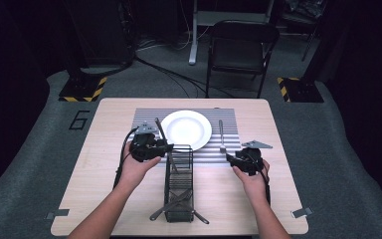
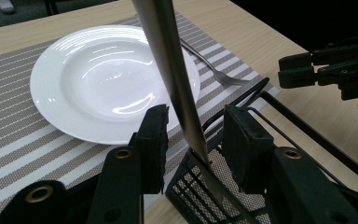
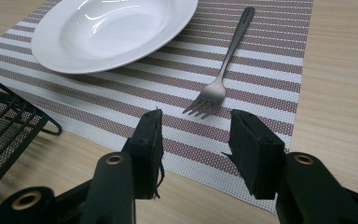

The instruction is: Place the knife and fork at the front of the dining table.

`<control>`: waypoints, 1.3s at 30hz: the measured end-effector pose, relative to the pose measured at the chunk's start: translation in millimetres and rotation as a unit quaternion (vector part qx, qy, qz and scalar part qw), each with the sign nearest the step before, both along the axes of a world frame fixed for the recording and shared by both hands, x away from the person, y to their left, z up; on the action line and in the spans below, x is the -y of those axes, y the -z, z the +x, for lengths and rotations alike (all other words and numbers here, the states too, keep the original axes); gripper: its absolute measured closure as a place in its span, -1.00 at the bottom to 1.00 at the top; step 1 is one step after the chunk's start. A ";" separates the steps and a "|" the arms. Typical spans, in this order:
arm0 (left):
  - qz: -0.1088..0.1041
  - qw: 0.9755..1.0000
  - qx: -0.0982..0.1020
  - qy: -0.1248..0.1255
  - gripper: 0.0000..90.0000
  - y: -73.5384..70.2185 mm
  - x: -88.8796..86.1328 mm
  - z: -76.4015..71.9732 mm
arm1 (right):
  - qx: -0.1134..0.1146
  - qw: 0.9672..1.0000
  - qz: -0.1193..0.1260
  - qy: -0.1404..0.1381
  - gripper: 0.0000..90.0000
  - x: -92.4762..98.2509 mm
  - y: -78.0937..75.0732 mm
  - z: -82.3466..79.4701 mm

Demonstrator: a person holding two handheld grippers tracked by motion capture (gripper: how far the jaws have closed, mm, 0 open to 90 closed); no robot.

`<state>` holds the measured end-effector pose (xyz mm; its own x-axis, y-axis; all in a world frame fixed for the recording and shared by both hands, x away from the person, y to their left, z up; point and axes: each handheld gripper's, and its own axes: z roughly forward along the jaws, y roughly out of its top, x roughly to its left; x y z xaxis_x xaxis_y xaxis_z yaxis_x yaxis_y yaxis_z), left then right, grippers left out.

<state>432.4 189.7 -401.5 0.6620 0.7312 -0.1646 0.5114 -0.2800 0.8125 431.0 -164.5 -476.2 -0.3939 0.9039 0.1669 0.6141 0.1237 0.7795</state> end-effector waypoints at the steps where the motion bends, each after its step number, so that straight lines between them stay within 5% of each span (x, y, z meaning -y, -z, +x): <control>1: 0.000 1.000 0.002 0.002 0.39 0.4 0.7 0.4 | 0.000 1.000 0.000 0.000 0.20 0.2 0.0 0.0; 14: -0.027 0.999 0.004 0.017 0.64 2.2 -3.0 -0.7 | -0.005 1.000 0.010 0.003 0.20 1.5 1.6 1.5; 24: -0.013 1.000 0.023 0.013 0.76 -0.1 1.7 -14.4 | -0.005 1.000 0.019 0.007 0.19 2.4 1.9 1.4; 39: -0.001 0.998 0.046 0.041 0.81 4.0 23.3 -25.9 | -0.009 1.000 0.023 0.007 0.19 0.6 3.2 1.6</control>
